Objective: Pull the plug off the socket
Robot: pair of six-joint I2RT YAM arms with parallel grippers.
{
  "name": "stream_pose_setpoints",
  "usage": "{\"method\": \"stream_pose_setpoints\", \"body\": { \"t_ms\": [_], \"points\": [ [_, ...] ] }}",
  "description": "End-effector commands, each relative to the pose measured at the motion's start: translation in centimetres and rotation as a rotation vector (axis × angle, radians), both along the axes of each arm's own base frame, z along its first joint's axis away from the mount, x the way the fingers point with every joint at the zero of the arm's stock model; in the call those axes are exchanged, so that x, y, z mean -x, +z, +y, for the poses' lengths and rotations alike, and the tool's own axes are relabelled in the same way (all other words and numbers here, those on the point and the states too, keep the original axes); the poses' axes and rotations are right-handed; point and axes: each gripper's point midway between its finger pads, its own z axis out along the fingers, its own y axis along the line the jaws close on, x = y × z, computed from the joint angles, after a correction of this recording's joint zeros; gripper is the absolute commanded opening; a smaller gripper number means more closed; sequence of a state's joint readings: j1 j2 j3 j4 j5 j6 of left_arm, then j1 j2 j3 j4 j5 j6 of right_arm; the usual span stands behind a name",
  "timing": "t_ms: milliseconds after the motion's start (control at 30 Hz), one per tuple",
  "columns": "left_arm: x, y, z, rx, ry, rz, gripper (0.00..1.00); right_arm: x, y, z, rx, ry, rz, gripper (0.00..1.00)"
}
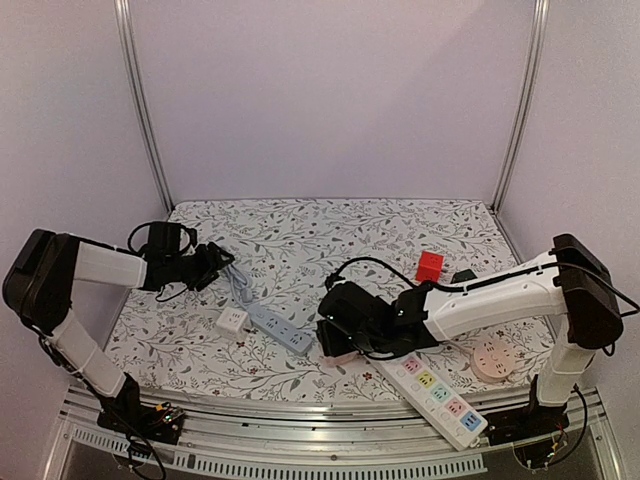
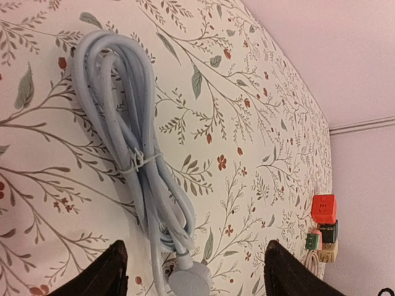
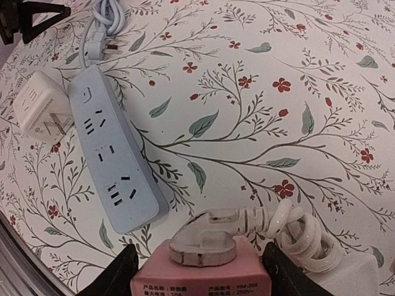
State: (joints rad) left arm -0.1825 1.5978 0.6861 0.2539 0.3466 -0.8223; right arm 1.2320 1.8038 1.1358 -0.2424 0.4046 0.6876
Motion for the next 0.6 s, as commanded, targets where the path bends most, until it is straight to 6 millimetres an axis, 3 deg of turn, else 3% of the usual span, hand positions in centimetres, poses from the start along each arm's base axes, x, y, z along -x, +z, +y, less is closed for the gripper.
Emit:
{"method": "stream_pose_setpoints", "body": {
  "t_ms": [0,167,400,567],
  "points": [
    [1.0,0.6,1.7,-0.057,0.036,-0.011,0.77,-0.4,0.5,1.4,-0.019,0.003,-0.013,0.21],
    [2.8,2.3,2.7,-0.106,0.051,-0.035,0.81,-0.2,-1.0,1.4,0.013,0.002,0.014,0.30],
    [6.5,5.1,2.7,-0.091,0.037,-0.097,0.82,-0.1,-2.5,1.5,0.031,-0.008,0.039,0.52],
    [9.5,5.3,1.8,-0.069,-0.012,-0.075,0.82,0.1,-2.5,1.6,0.023,-0.004,0.052,0.74]
  ]
}}
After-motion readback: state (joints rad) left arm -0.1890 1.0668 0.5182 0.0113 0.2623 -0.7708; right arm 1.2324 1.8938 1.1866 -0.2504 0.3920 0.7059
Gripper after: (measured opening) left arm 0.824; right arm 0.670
